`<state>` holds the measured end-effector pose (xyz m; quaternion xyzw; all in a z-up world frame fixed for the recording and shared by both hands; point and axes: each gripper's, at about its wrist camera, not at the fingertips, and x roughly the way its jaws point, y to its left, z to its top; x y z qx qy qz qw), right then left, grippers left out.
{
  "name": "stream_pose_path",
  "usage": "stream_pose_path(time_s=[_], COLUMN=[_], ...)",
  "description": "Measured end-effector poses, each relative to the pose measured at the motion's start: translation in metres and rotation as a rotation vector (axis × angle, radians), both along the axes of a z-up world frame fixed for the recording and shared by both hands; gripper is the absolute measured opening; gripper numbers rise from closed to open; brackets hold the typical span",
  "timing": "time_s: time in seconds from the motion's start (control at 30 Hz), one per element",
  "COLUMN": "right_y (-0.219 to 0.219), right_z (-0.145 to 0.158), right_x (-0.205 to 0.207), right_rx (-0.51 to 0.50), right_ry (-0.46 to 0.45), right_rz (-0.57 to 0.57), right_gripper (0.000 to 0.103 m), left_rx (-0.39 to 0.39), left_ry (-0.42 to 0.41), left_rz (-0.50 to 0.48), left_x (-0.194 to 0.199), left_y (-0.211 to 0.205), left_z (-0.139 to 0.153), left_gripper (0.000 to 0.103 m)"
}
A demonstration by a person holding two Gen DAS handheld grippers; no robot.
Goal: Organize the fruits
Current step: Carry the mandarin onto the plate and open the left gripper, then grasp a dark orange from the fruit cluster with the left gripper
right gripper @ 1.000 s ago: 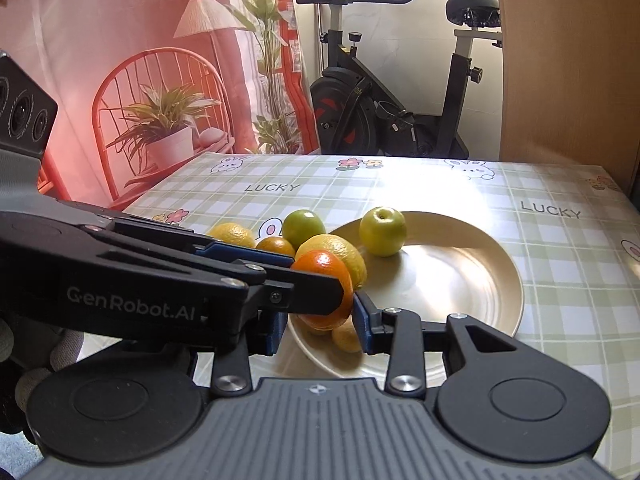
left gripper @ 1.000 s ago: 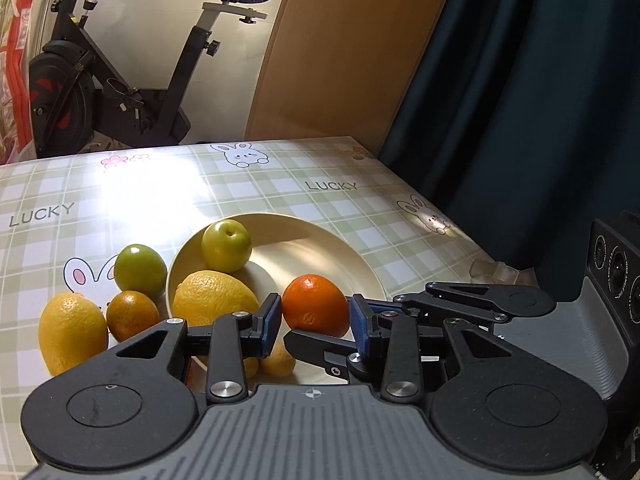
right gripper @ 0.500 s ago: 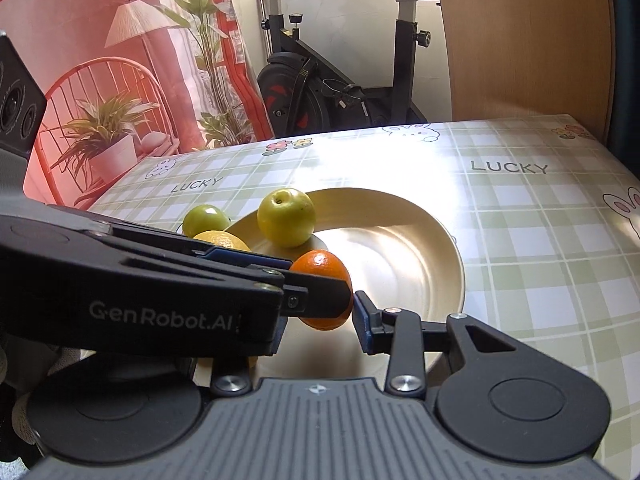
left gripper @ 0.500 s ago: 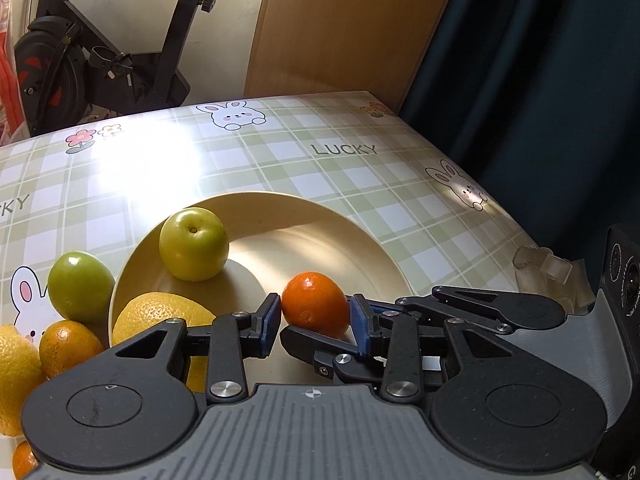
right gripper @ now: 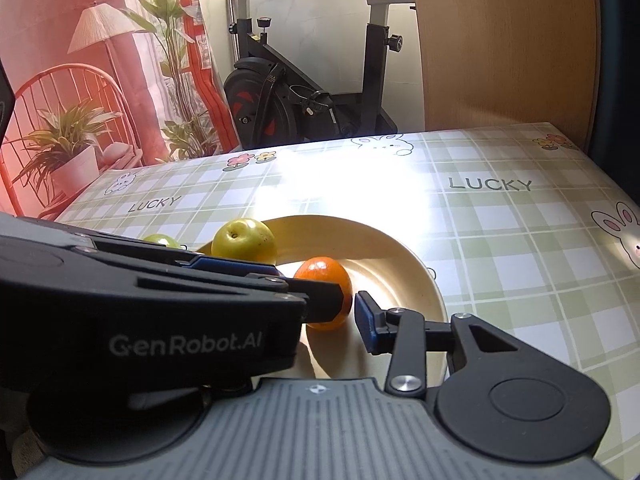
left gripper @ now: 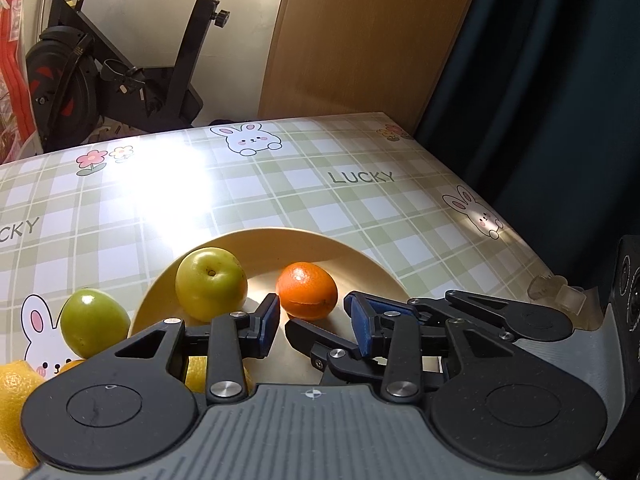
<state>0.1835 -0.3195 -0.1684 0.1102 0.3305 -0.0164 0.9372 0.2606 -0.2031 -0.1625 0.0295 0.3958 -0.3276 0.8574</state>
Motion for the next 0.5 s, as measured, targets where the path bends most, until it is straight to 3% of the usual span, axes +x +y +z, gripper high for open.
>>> stream_pose_path(time_s=[0.23, 0.5], right_y=[0.005, 0.023], right_z=[0.015, 0.038], right_x=[-0.014, -0.025], right_rx=[-0.02, -0.043], right_ry=[-0.034, -0.083], right_rz=[0.009, 0.052], right_gripper=[0.045, 0.051], left_rx=[-0.082, -0.102], left_ry=[-0.024, -0.092], left_rz=[0.015, 0.059], left_x=[-0.009, -0.025], left_y=[0.035, 0.1], left_z=[0.029, 0.059], left_gripper=[0.041, 0.041])
